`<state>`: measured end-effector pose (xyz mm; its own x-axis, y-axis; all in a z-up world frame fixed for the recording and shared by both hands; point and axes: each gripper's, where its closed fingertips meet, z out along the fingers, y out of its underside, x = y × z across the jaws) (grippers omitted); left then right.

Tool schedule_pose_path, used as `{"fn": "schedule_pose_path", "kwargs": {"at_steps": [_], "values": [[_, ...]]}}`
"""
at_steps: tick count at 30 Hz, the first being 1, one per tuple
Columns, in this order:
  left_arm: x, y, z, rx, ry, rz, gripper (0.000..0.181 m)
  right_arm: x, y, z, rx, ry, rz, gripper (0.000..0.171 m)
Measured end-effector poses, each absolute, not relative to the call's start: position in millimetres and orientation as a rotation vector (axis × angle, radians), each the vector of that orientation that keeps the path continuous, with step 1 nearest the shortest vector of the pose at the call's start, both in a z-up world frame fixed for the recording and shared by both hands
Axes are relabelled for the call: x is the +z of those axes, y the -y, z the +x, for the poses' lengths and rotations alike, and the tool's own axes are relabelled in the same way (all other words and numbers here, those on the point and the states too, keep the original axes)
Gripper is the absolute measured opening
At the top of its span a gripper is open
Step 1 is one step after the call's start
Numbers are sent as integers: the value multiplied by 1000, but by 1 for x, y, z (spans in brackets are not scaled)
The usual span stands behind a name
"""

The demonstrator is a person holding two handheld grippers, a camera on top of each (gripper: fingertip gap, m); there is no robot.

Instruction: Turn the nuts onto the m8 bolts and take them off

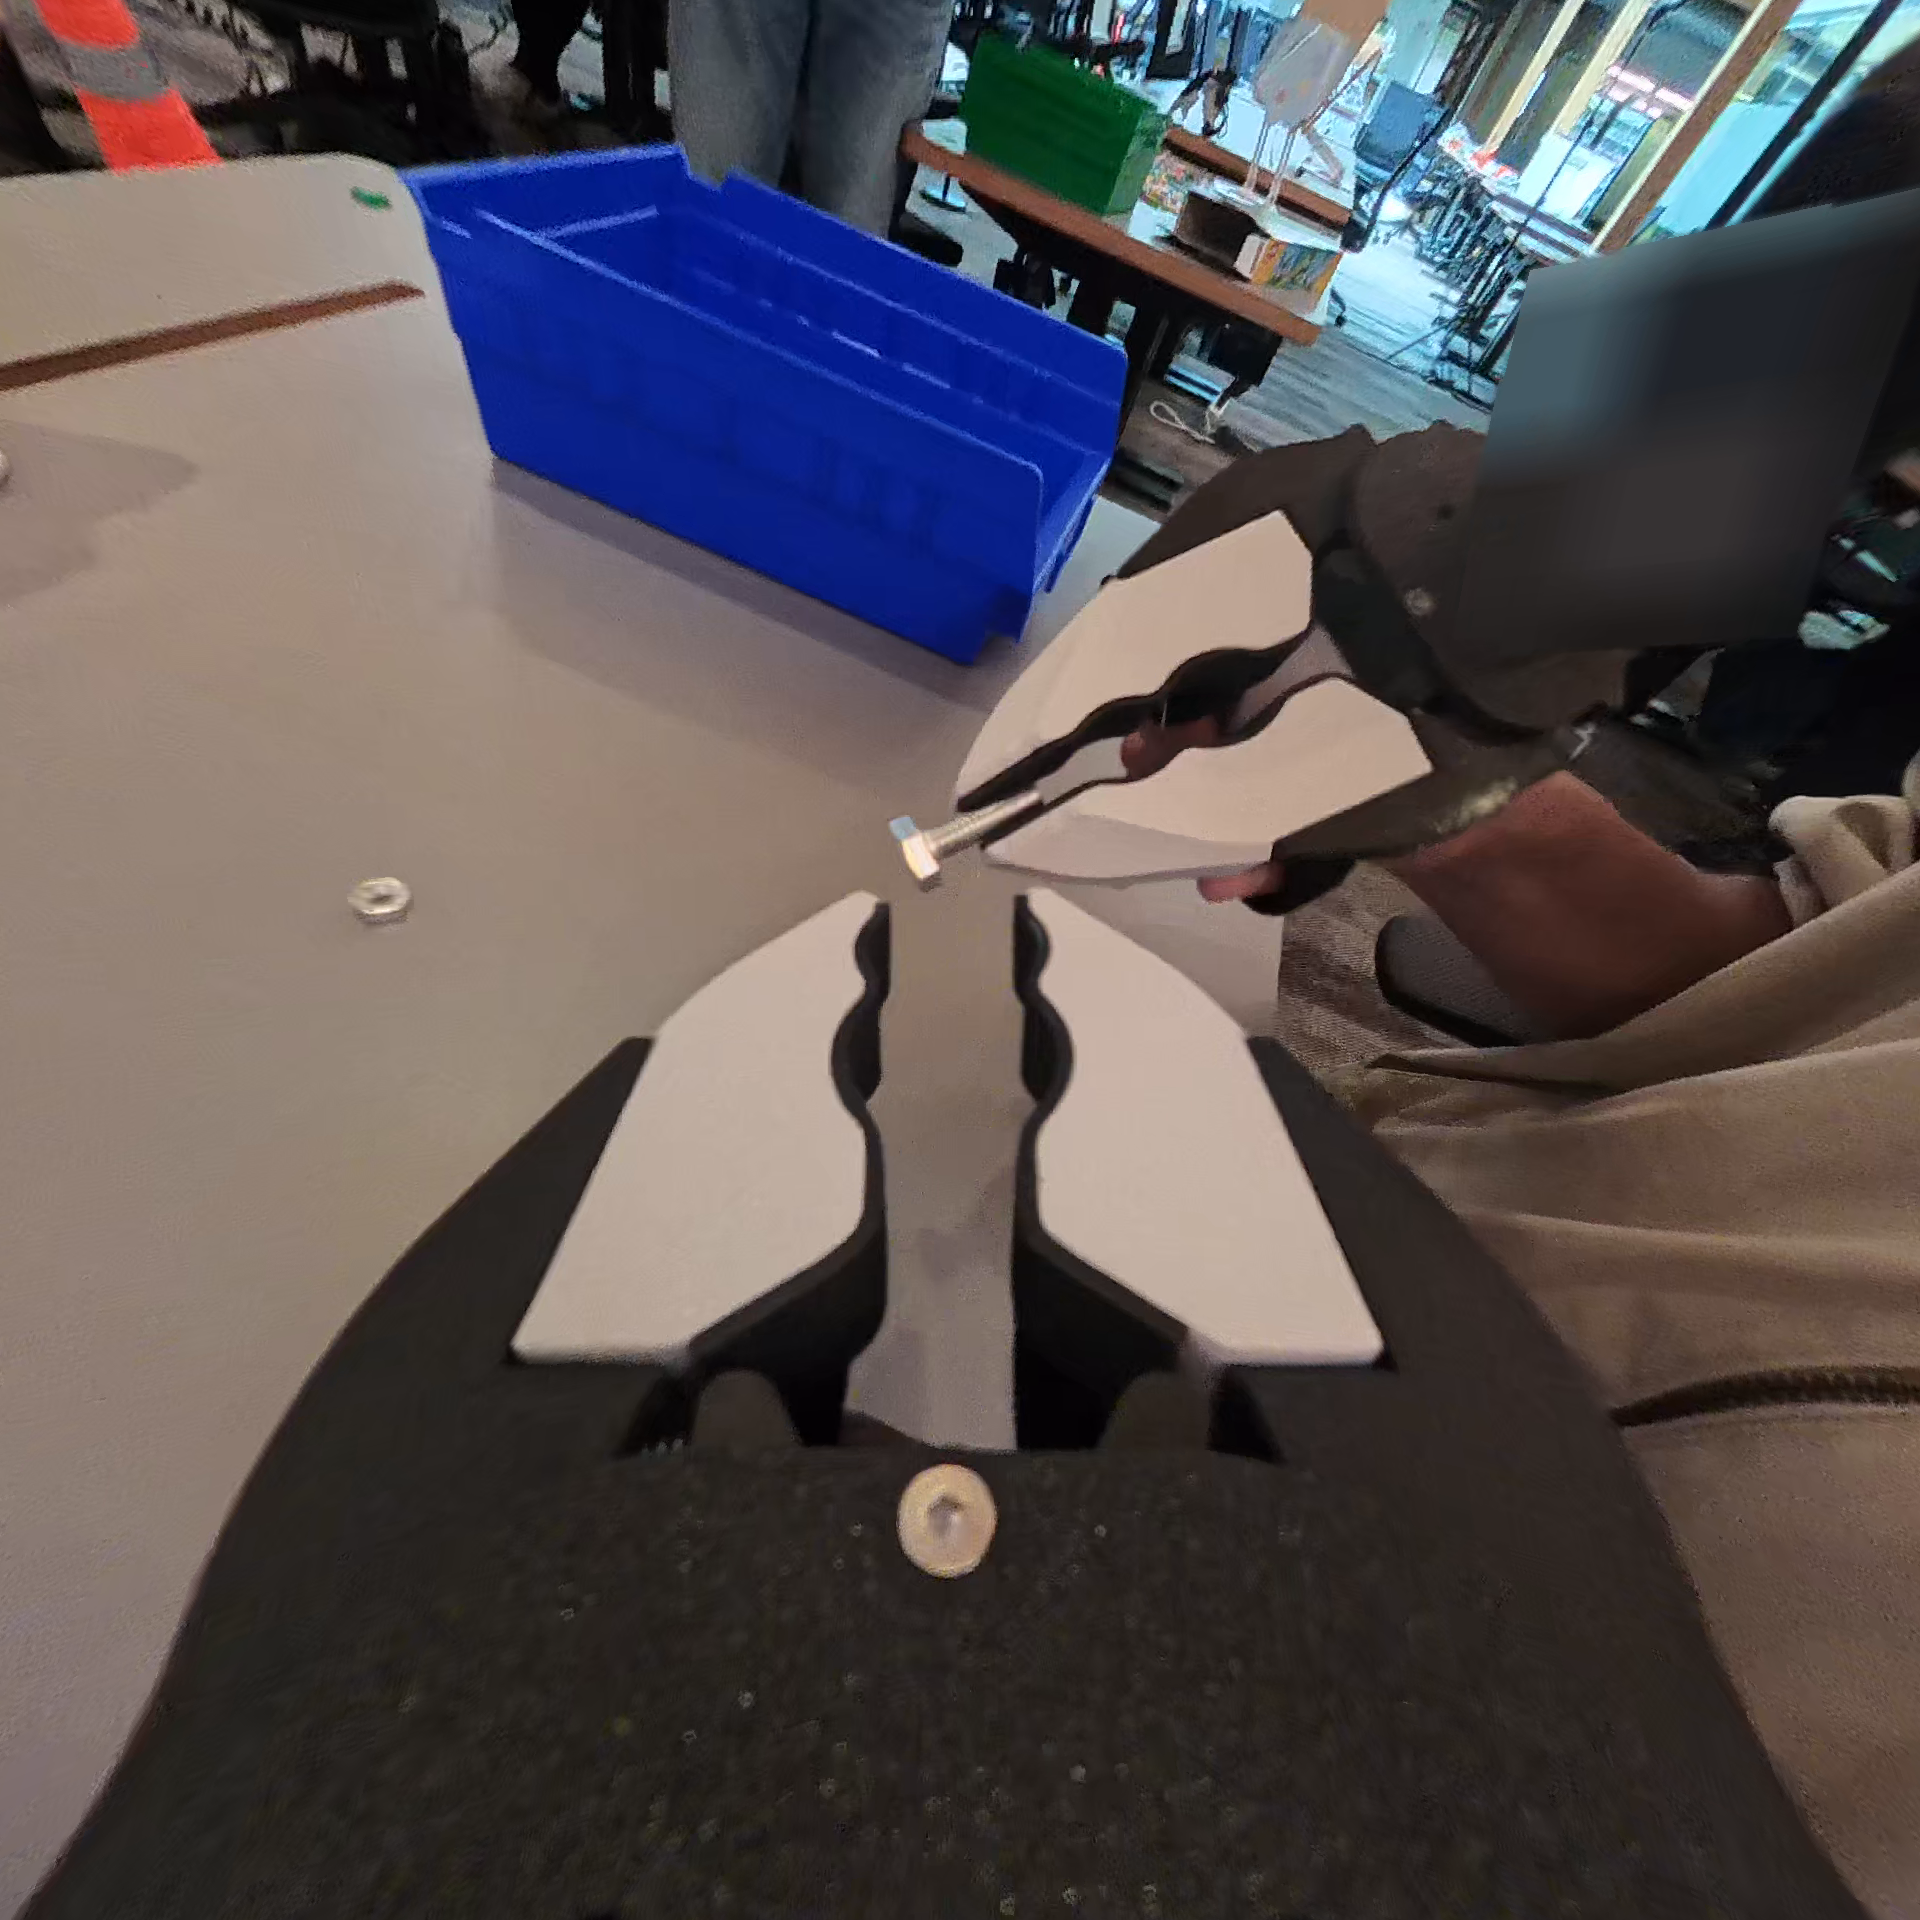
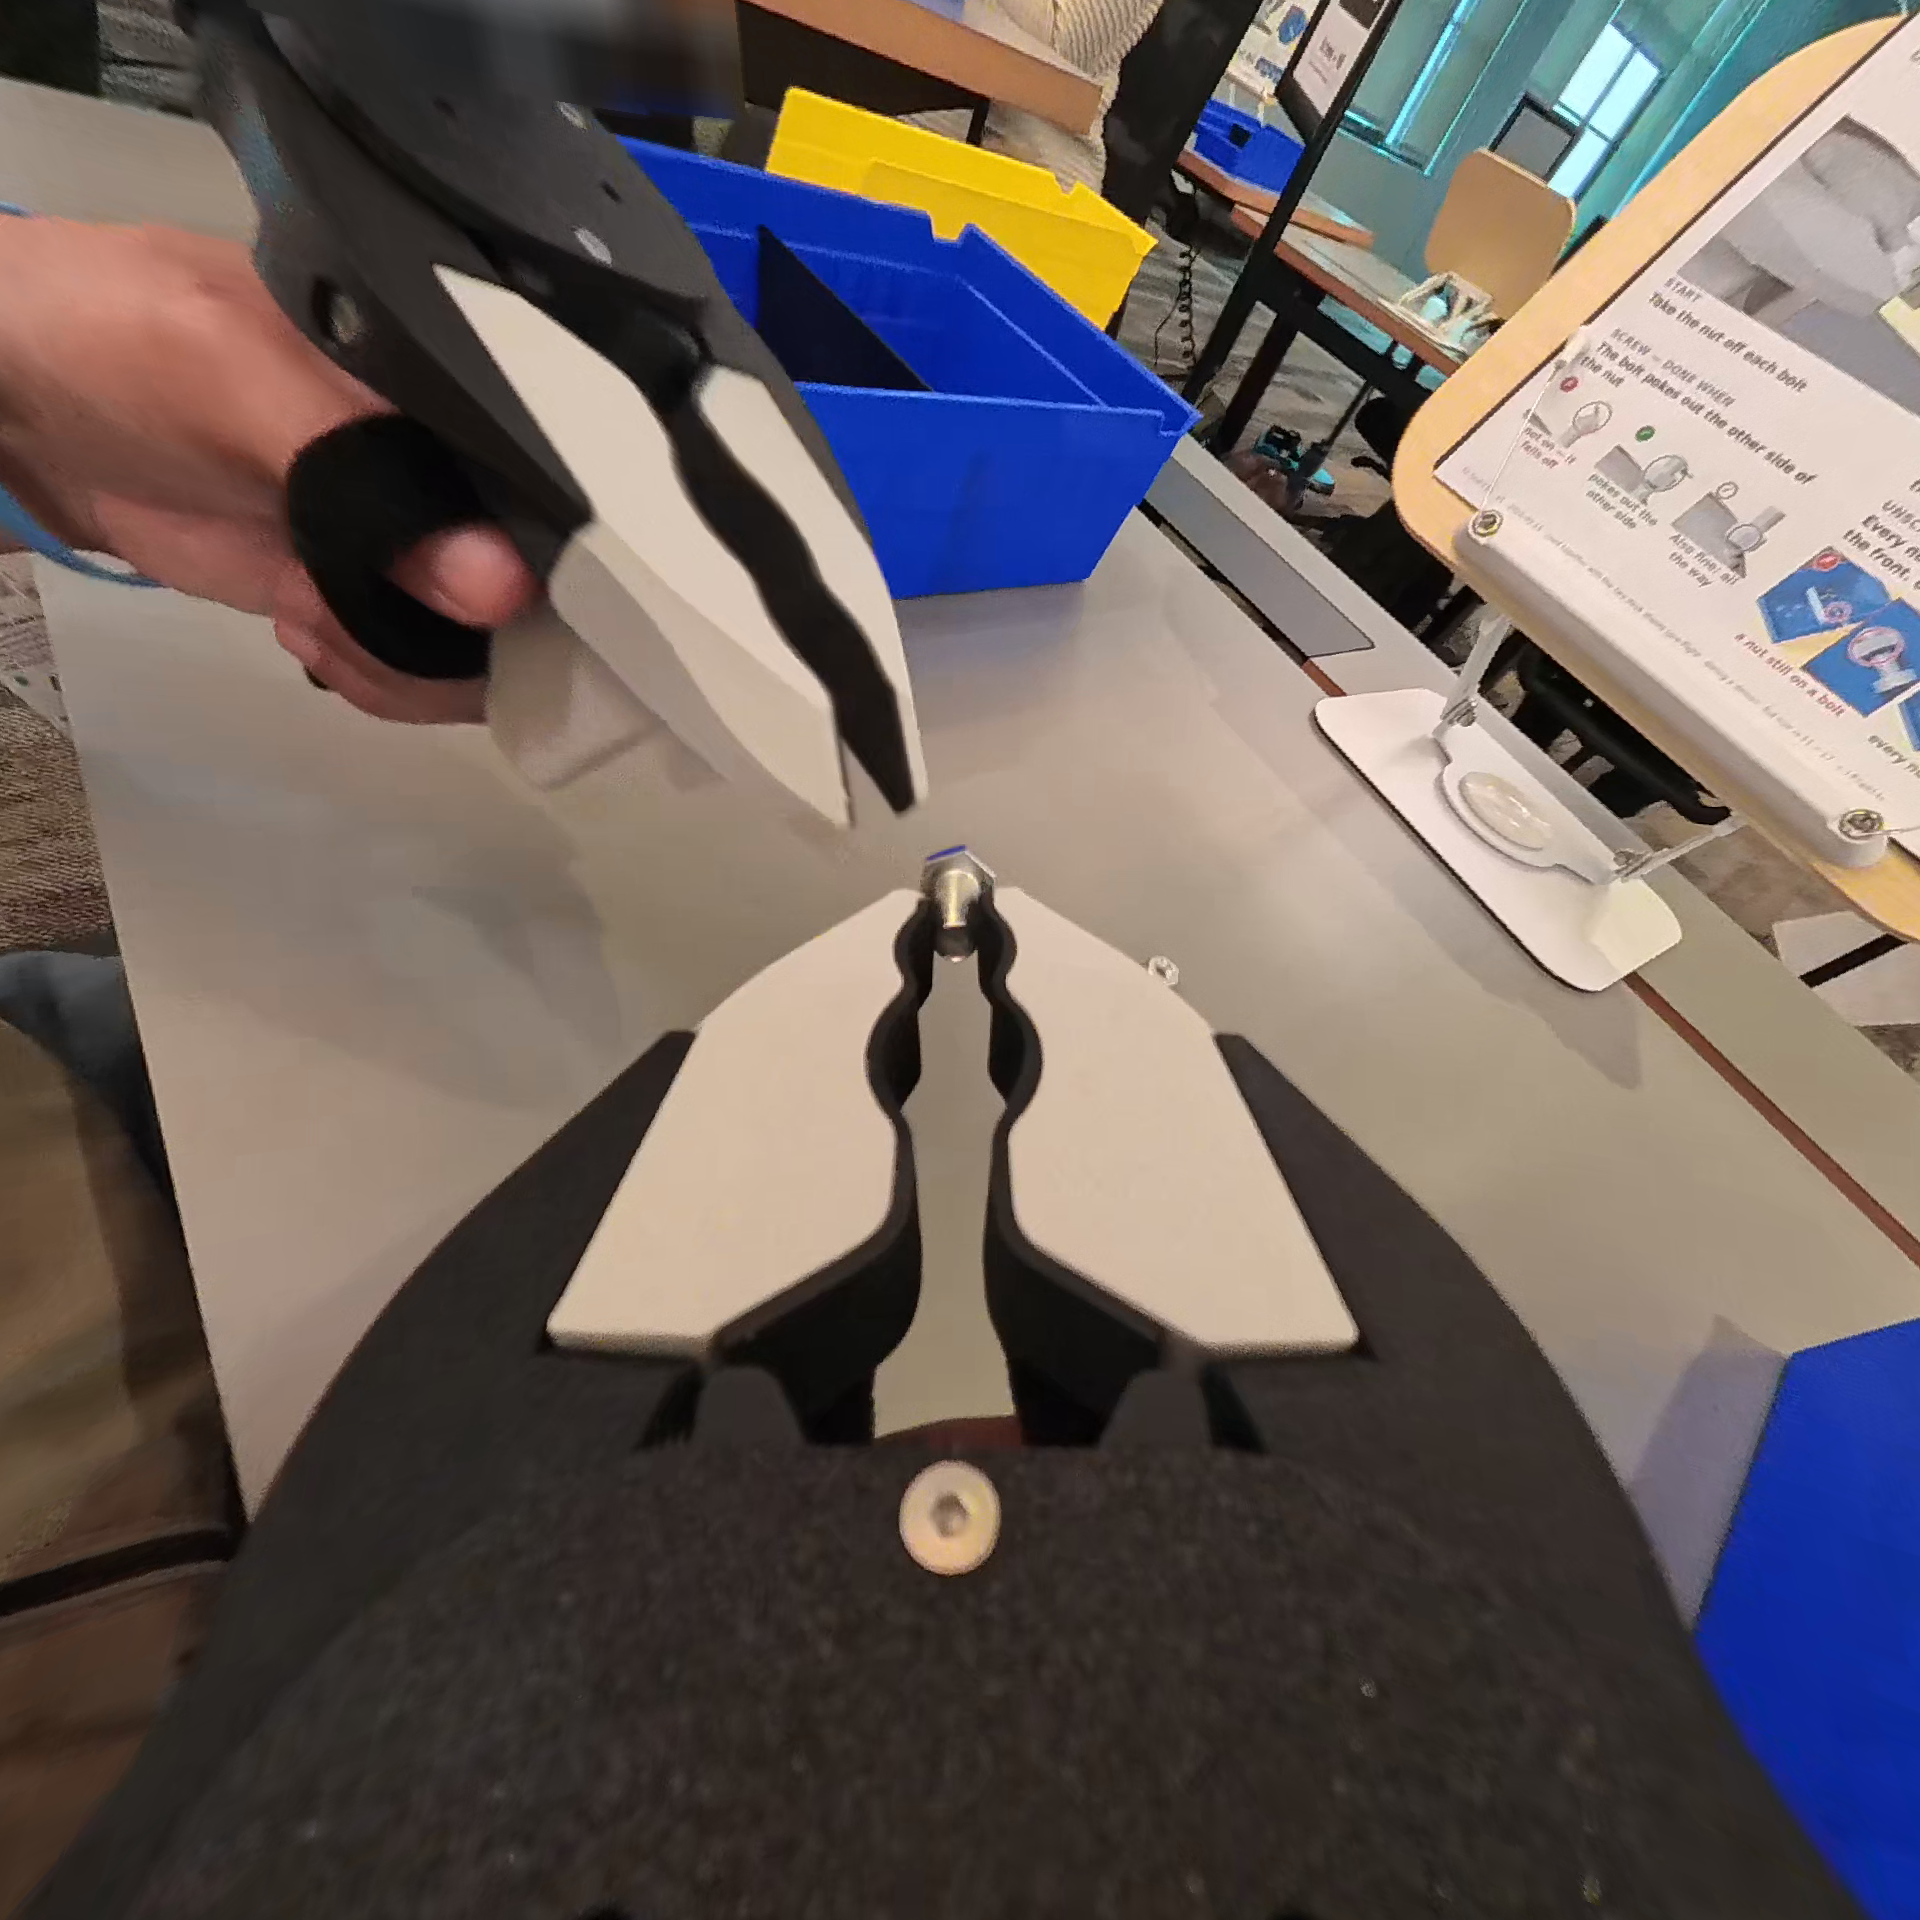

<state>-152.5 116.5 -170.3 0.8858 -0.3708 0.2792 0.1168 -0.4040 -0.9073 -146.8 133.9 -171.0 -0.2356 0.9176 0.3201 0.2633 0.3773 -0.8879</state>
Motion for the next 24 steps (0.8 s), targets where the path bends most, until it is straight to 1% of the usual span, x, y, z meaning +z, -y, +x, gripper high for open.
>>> {"fn": "schedule_pose_path", "kwargs": {"at_steps": [5, 12, 16, 22, 24], "values": [[-169, -97, -171, -424, -313, -1887, 41, -162, -139, -142, 1004, 1687, -1078, 8], [-183, -85, -184, -312, -499, -1854, 54, -150, -137, -135, 1193, 1660, -1098, 8], [-182, -89, -175, -316, -620, -1813, 54, -148, -122, -138, 1309, 1713, -1060, 8], [-180, -104, -163, -251, -820, -1792, 42, -155, -108, -147, 1352, 1810, -1020, 7], [-178, -108, -160, -236, -870, -1789, 42, -157, -106, -150, 1344, 1832, -1016, 8]]}}
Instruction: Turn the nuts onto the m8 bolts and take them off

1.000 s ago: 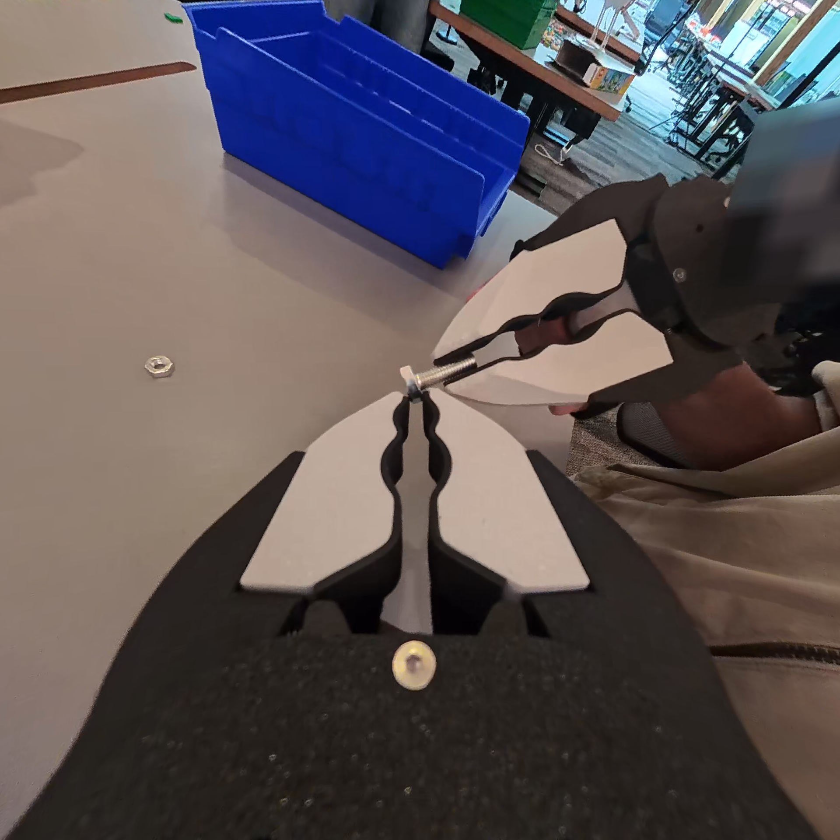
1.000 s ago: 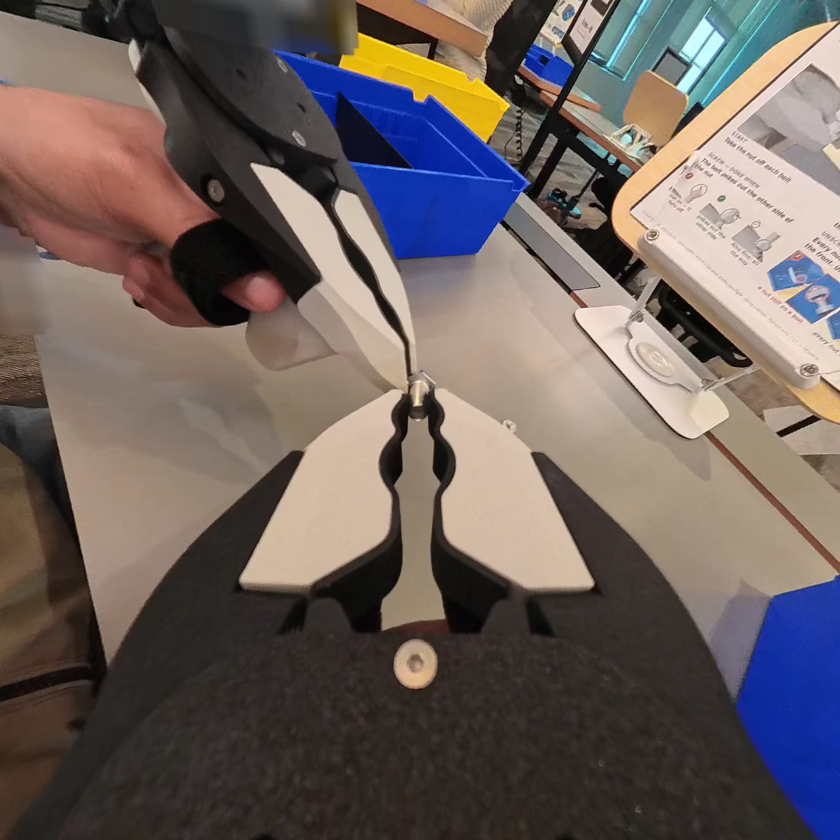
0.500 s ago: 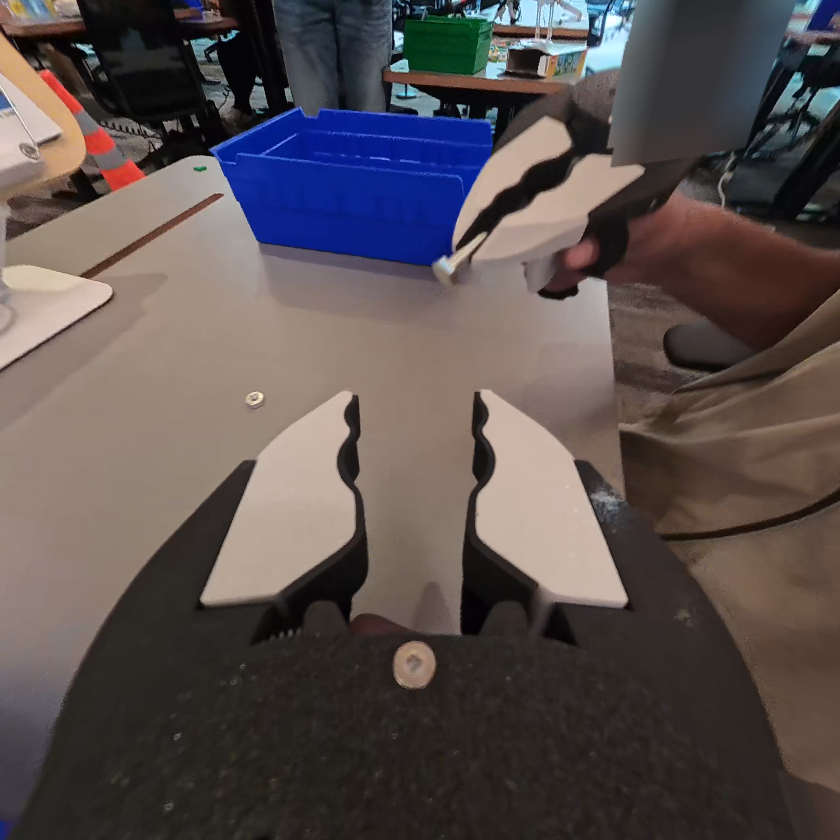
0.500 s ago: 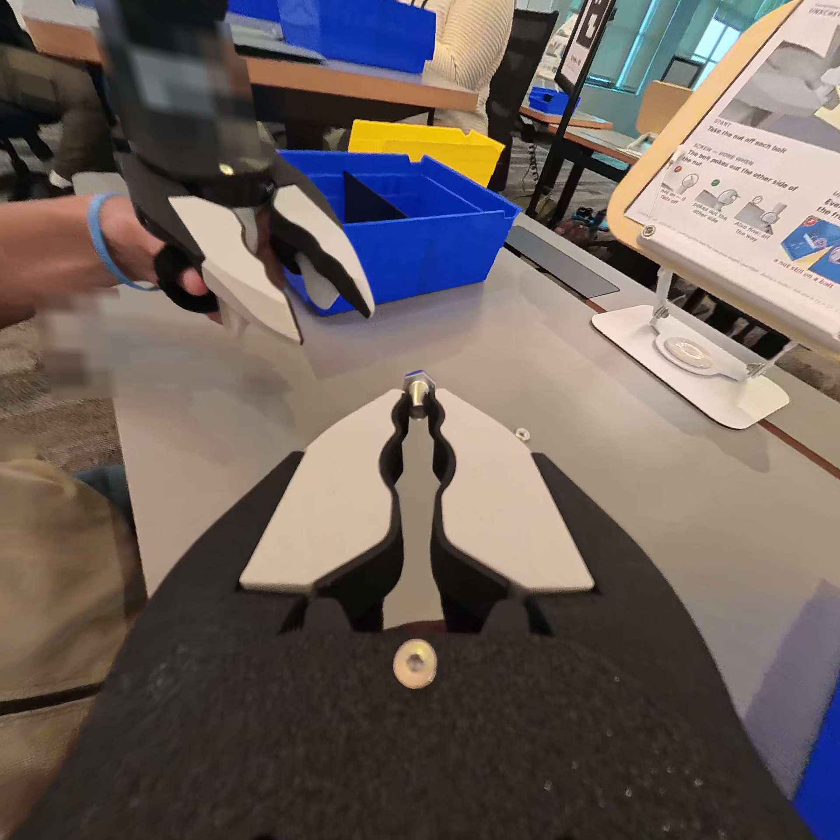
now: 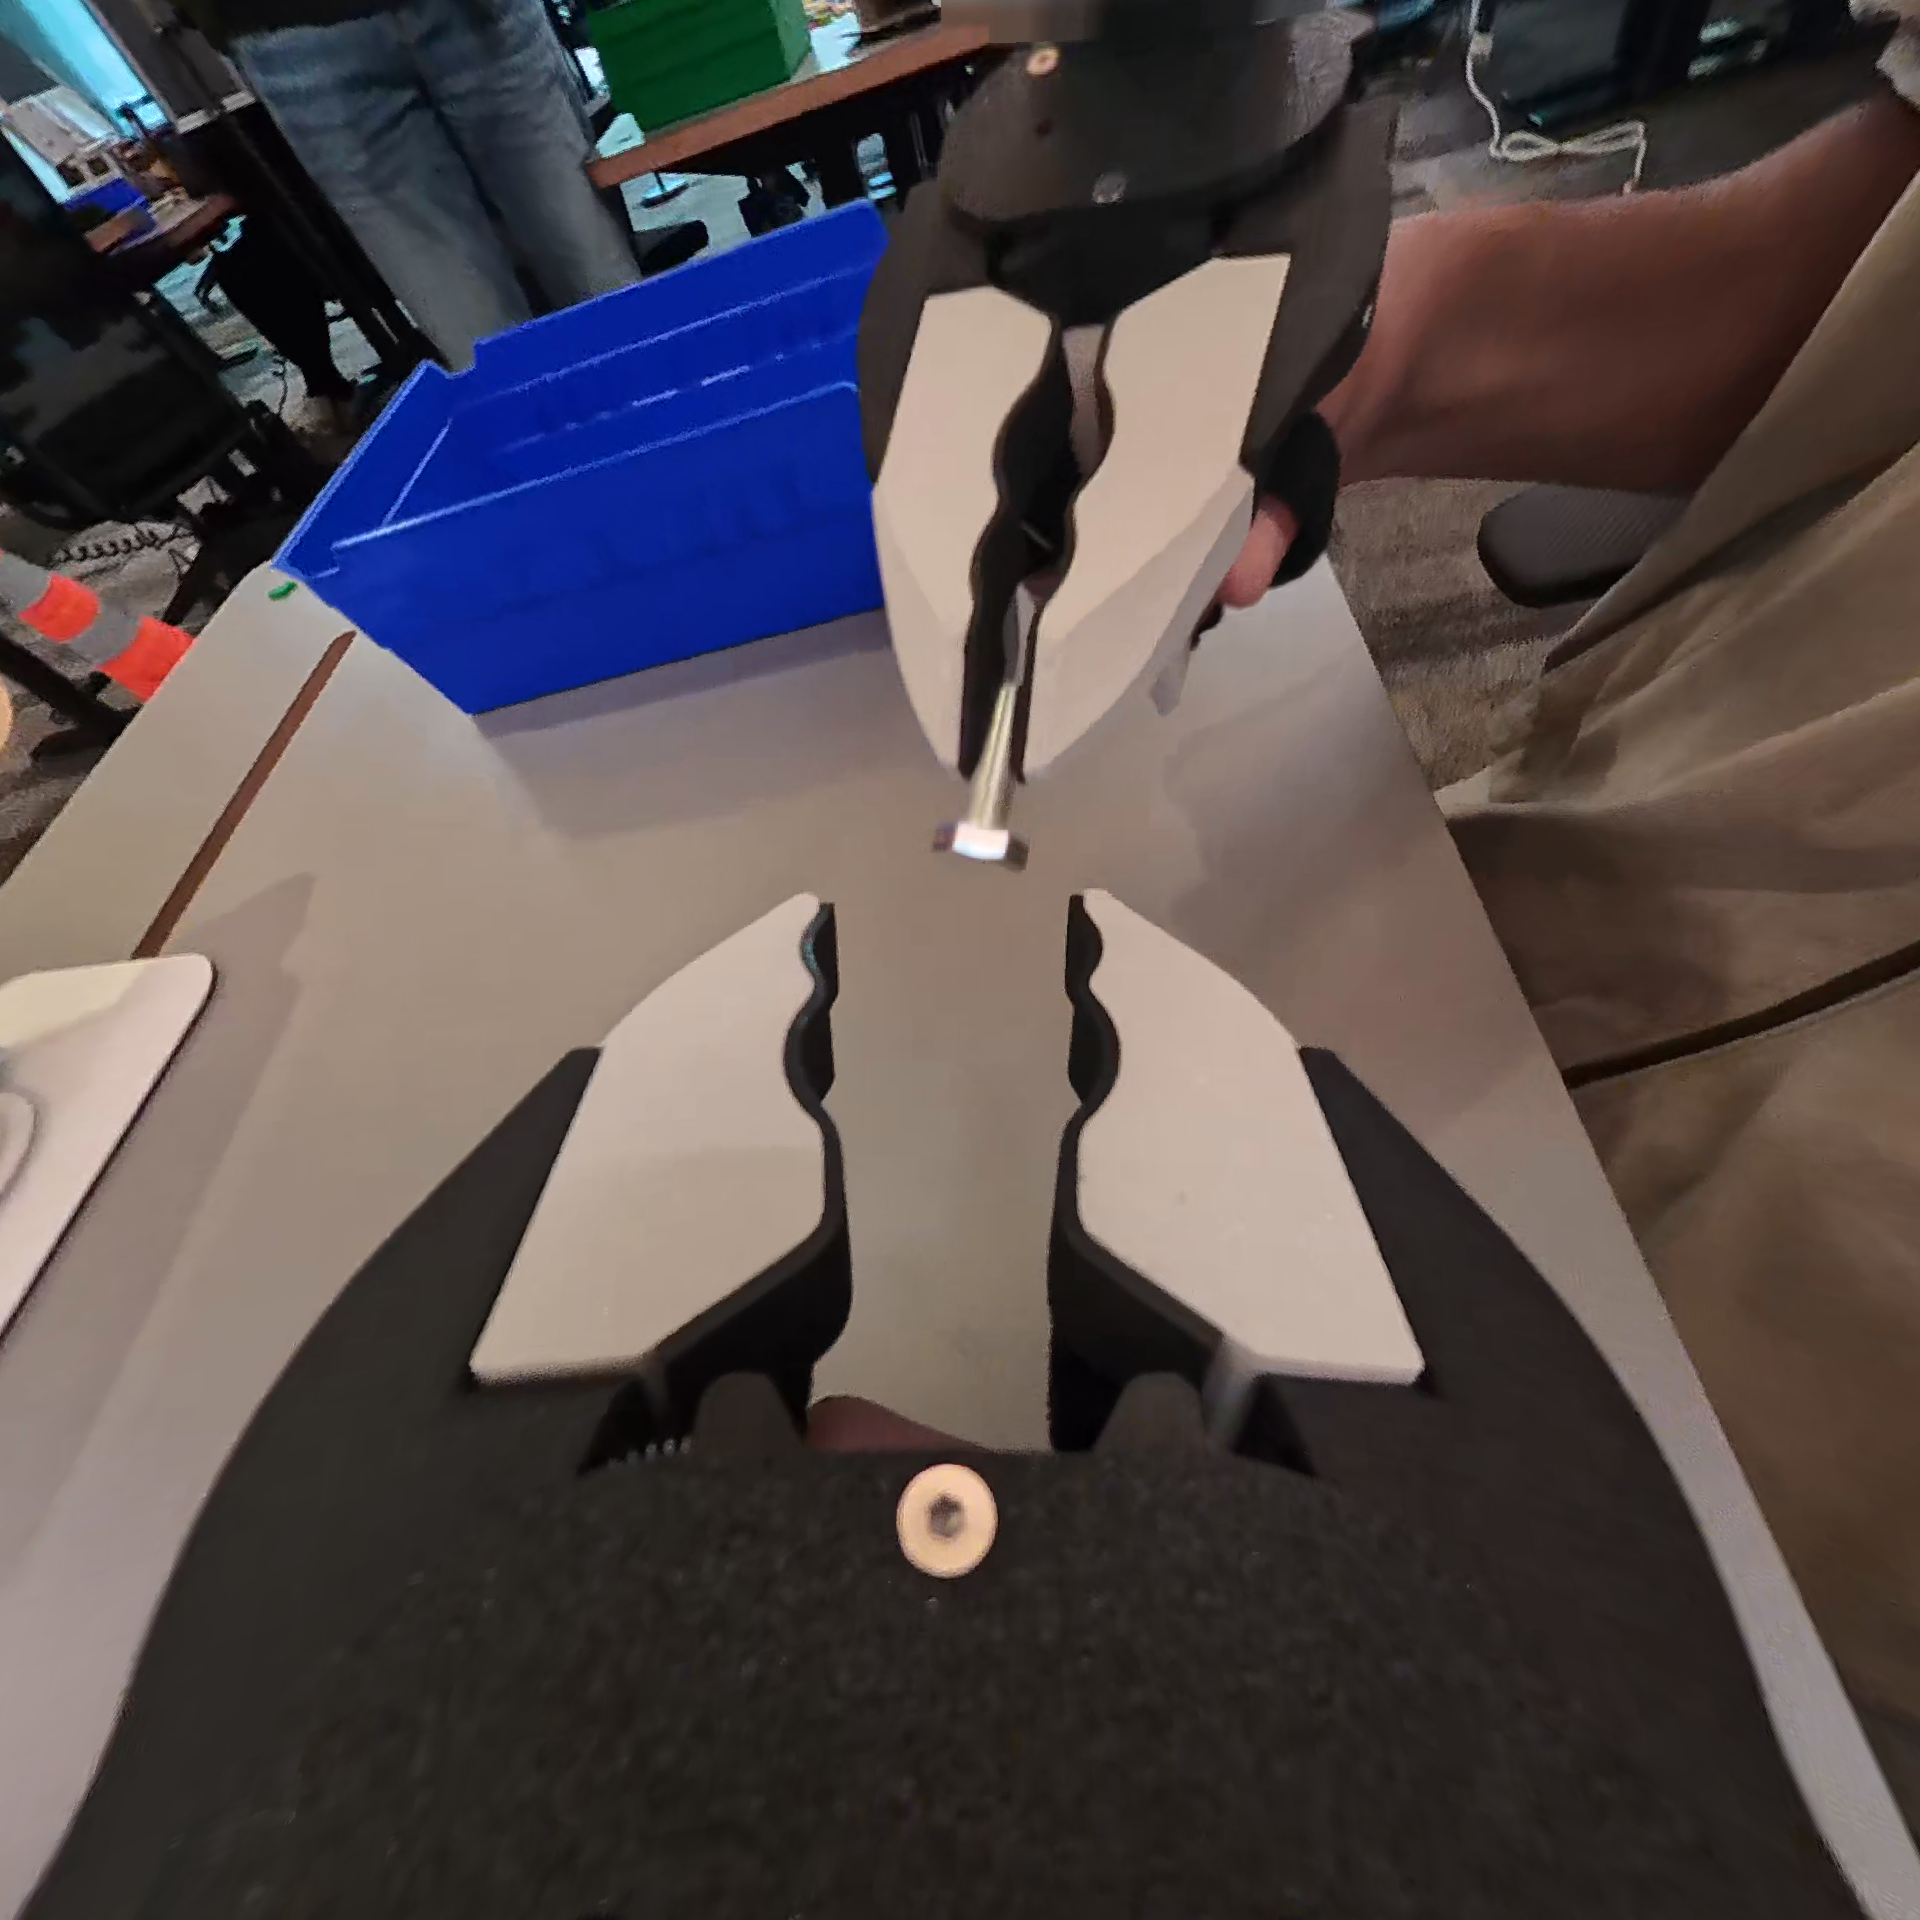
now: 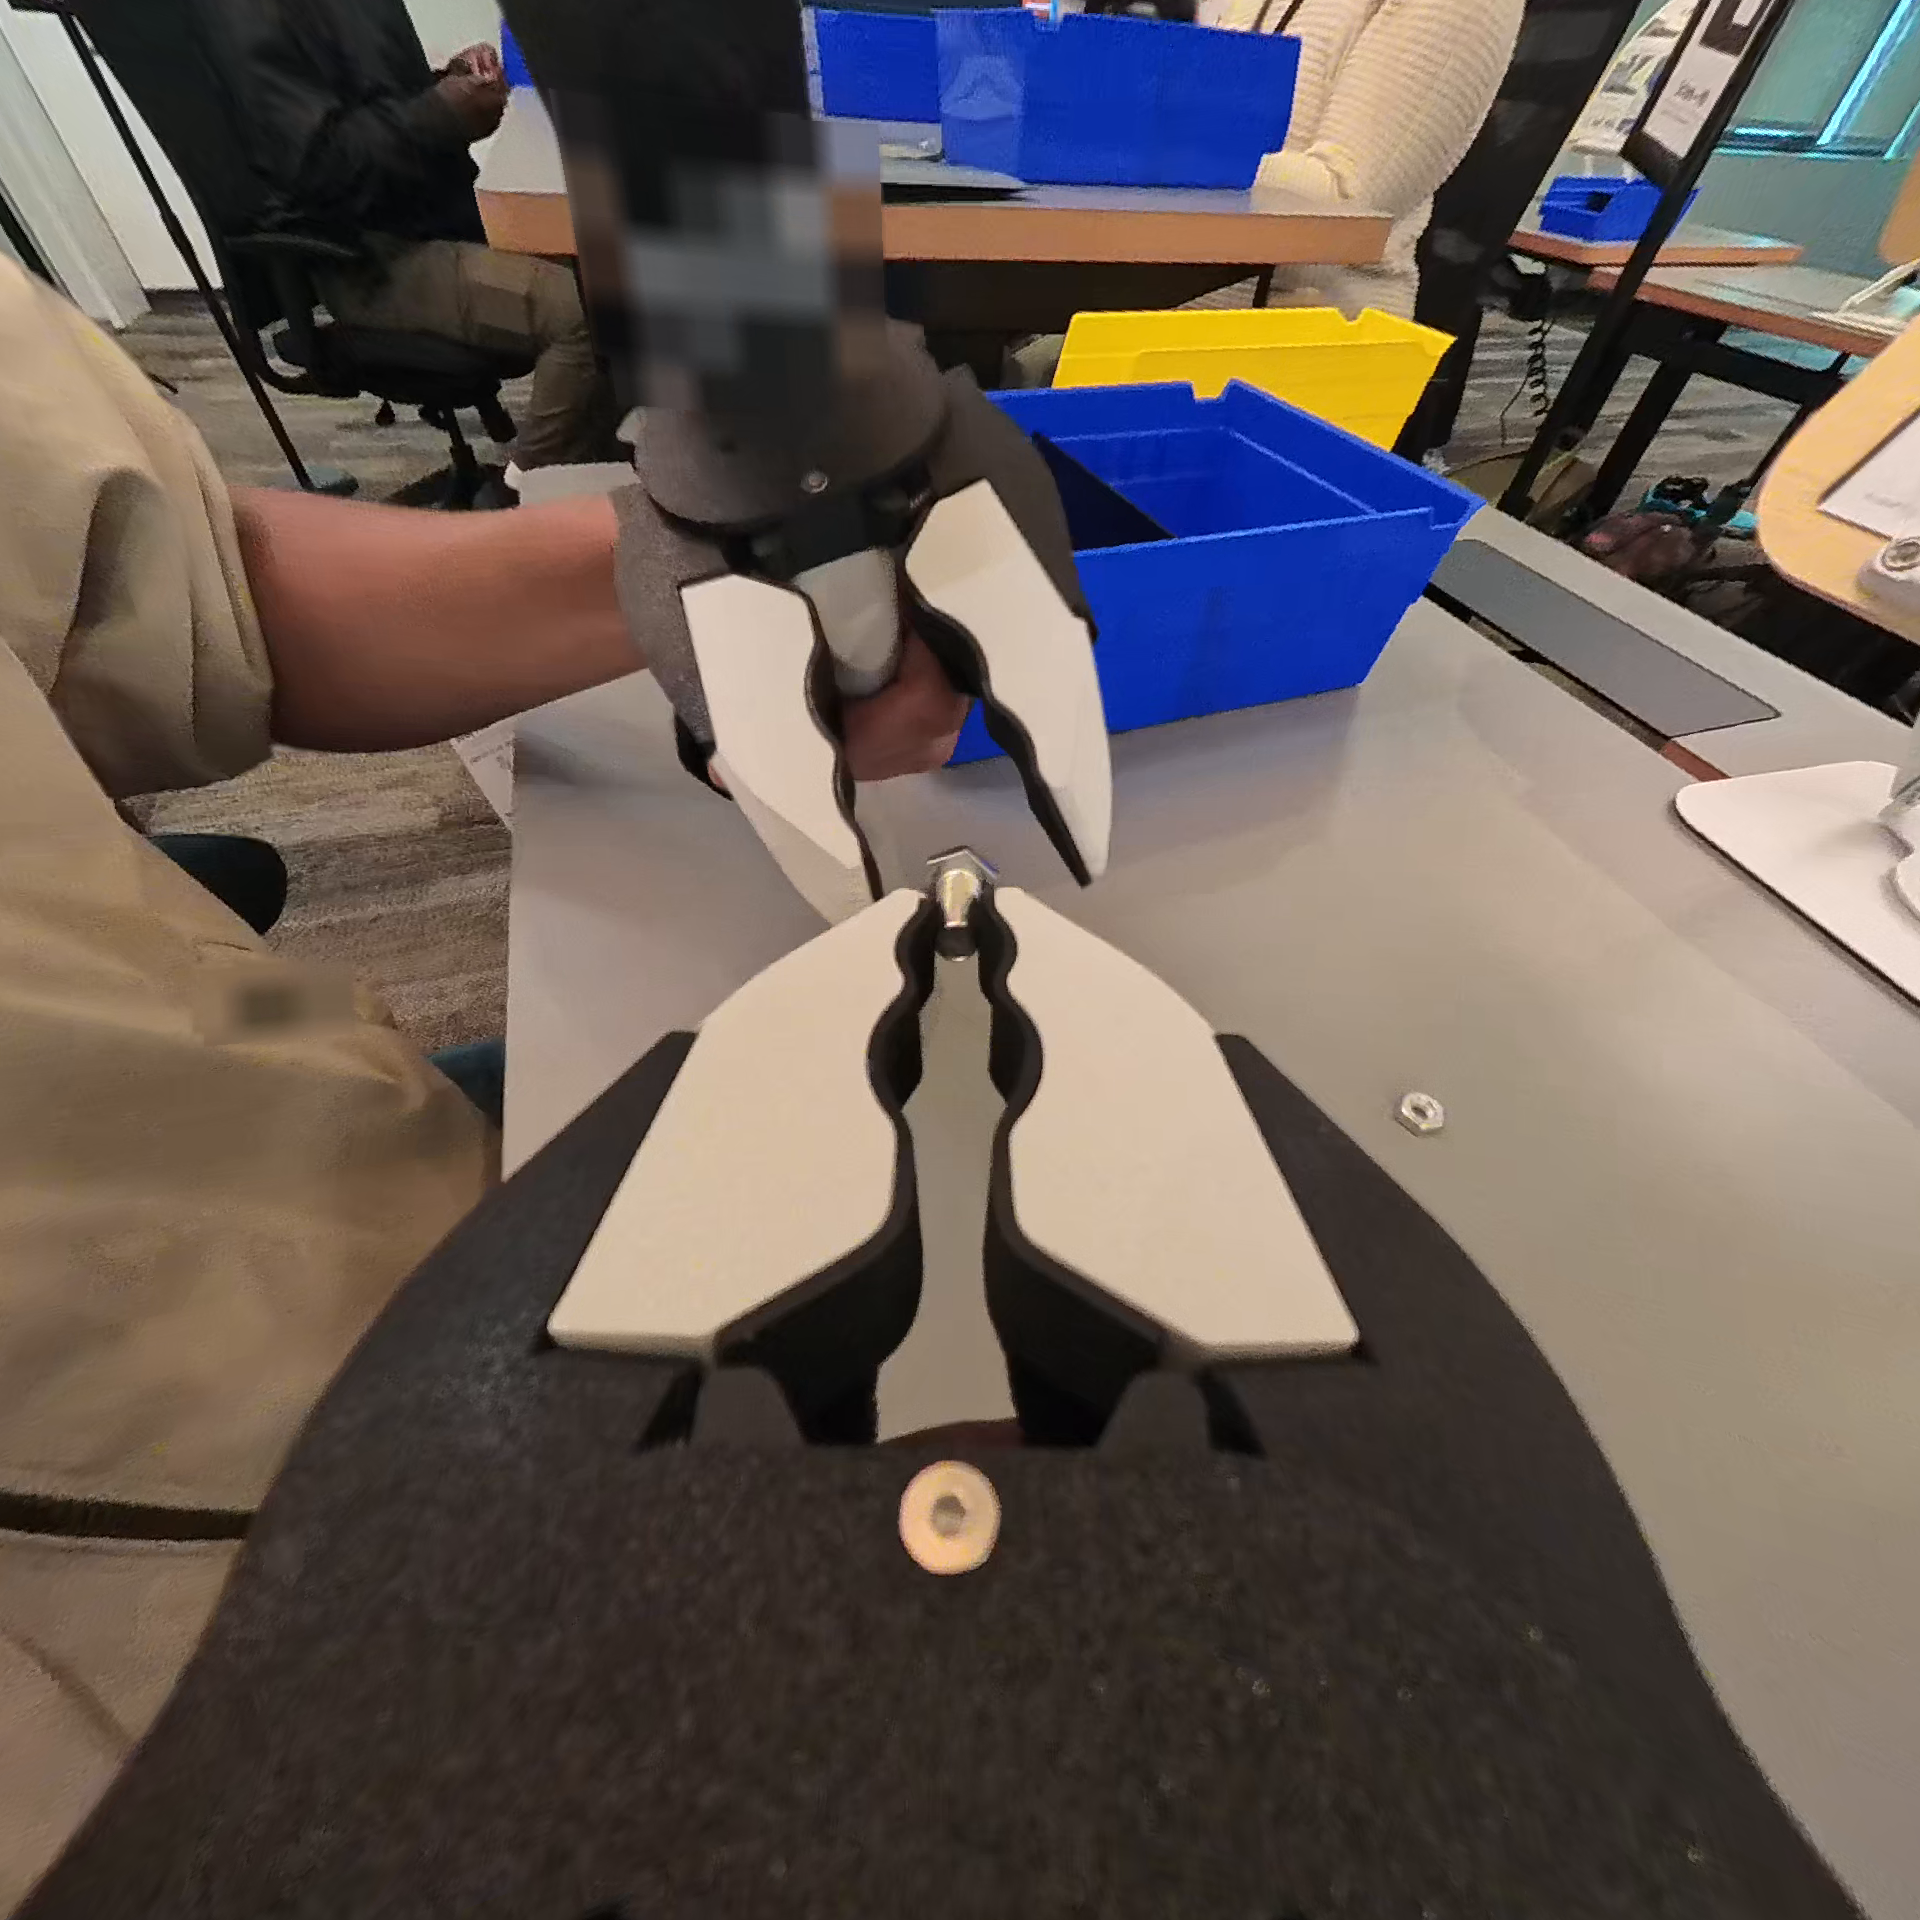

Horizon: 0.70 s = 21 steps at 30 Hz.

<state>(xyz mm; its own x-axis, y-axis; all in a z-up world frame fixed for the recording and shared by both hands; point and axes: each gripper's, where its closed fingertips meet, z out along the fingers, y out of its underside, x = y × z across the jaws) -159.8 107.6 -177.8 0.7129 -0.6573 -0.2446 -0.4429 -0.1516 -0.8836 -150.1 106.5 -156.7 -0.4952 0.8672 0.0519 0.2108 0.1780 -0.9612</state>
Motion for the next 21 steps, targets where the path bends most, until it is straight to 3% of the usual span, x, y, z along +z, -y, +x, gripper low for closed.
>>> {"fn": "schedule_pose_path", "kwargs": {"at_steps": [4, 21], "values": [[-177, -111, -156, -211, -962, -1796, 45, -158, -105, -154, 1322, 1850, -1012, 8], [-185, -121, -154, 53, -1079, -1900, 27, -166, -105, -158, 1236, 1901, -1025, 7]]}}
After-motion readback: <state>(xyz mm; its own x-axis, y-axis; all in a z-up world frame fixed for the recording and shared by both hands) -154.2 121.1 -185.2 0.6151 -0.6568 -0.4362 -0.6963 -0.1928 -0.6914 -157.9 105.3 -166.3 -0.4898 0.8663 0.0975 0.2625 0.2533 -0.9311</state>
